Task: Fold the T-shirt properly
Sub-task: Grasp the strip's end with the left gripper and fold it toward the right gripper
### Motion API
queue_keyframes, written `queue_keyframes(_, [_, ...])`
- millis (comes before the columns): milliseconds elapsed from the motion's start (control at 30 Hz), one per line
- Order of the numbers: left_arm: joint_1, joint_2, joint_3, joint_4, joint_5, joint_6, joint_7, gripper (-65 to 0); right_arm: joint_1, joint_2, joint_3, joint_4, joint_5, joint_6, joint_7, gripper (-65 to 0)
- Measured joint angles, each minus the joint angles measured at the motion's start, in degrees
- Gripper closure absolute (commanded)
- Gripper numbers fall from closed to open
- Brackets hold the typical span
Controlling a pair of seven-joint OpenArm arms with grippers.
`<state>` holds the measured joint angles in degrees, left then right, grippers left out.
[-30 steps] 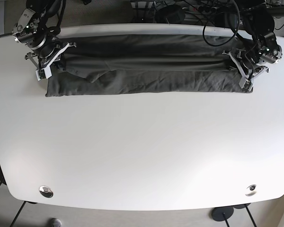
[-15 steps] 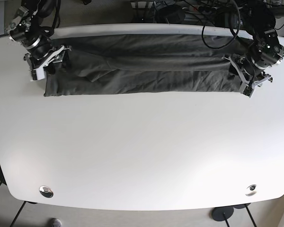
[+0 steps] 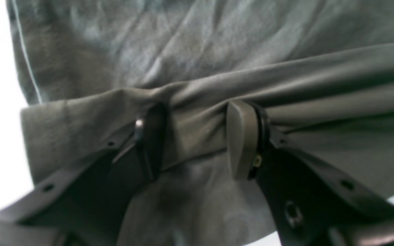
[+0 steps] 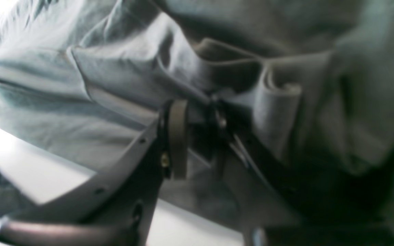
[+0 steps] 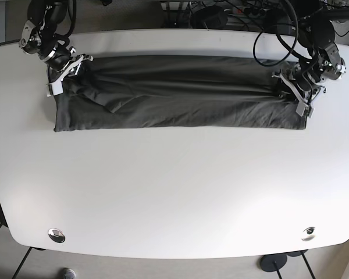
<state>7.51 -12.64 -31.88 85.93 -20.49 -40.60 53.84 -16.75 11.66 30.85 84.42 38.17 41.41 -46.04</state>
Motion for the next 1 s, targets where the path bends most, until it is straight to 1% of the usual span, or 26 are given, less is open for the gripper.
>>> queue_keyframes(67, [-1.38,-0.63,2.21,-1.38,0.07,0.04,-0.81,-26.4,0.90,1.20,0.00,-0.96,-0.02,0.02,0.00,-10.9])
queue_keyframes(133, [-1.97,-1.03,3.72,0.02,1.07,0.22,1.42,-26.4,0.96,1.99,0.02,-0.63,-0.46,-0.44,-0.07,-10.9])
queue_keyframes(167, [-1.92,-0.79,3.78,1.36,1.31,0.24,2.97,-26.5,0.96,1.97,0.07,0.17,-1.05,-0.57,-0.17,-10.9])
queue_keyframes(233, [-1.16,-0.46,3.74,4.68,2.51,0.28,4.37,-26.7,0.81,1.79,0.07,1.68,-1.97,-0.92,-0.74,-10.9])
queue_keyframes(300, [-0.72,-0.26,2.95,8.33,2.60,0.26,6.34,-26.7,0.72,1.60,0.07,2.67,-2.38,-1.29,-1.11,-10.9])
queue_keyframes(400, [-1.64,1.18,-1.62,13.90,2.43,0.52,8.07,-26.8,0.31,1.36,0.07,4.42,-3.21,-1.49,-1.62,-10.9])
queue_keyframes(467, [-1.68,1.53,-2.56,15.54,2.49,0.57,10.91,-26.8,0.31,0.46,0.22,5.70,-3.41,-1.79,-1.75,-10.8])
queue_keyframes(500, [-2.05,1.64,-2.58,15.58,2.51,0.57,11.85,-27.5,0.33,0.24,0.20,5.95,-3.28,-1.75,-1.73,-10.6])
queue_keyframes(533, [-2.62,1.64,-2.60,15.58,2.51,0.57,13.05,-30.3,0.33,0.20,0.15,5.95,-3.23,-1.75,-1.70,-10.6])
queue_keyframes(567, [-3.34,1.60,-2.62,15.85,2.47,0.57,14.25,-36.7,0.31,0.26,0.17,5.95,-3.26,-1.77,-1.73,-10.6])
queue_keyframes(600, [-3.54,1.68,-3.41,16.00,1.46,0.59,14.53,-43.1,0.31,0.26,0.20,5.95,-3.34,-1.77,-1.73,-10.6])
queue_keyframes(667, [-3.39,1.95,-7.48,15.98,-2.16,0.55,15.13,-49.3,0.33,0.24,0.17,5.95,-3.39,-1.77,-1.73,-10.6])
queue_keyframes(700, [-3.06,1.75,-9.84,15.93,-3.76,0.57,15.19,-50.7,0.33,0.24,0.17,5.95,-3.37,-1.77,-1.73,-10.6])
queue_keyframes(733, [-2.89,1.36,-12.44,15.10,-5.97,0.66,15.43,-50.8,0.31,0.24,0.17,5.90,-3.39,-1.77,-1.73,-10.6])
queue_keyframes(767, [-2.86,0.83,-13.33,13.57,-7.48,0.66,15.41,-50.8,0.31,0.22,0.17,5.90,-3.37,-1.77,-1.73,-10.6])
queue_keyframes(833, [-3.15,-0.76,-13.14,7.85,-10.93,0.66,15.34,-50.8,0.33,0.22,0.13,5.90,-3.39,-1.77,-1.73,-10.6])
queue_keyframes(900, [-3.37,-2.21,-13.25,2.10,-12.26,0.66,15.34,-50.7,0.31,0.35,-2.08,5.90,-3.43,-1.95,-1.75,-10.5])
queue_keyframes(967, [-3.28,-3.02,-13.25,-2.05,-14.10,0.68,15.34,-50.7,0.31,0.09,-2.67,5.90,-3.21,-1.75,-1.66,-10.5])
queue_keyframes(1000, [-3.39,-3.04,-13.20,-3.19,-14.16,0.66,15.32,-50.7,0.31,0.11,-2.67,5.90,-3.41,-1.79,-1.75,-10.5])
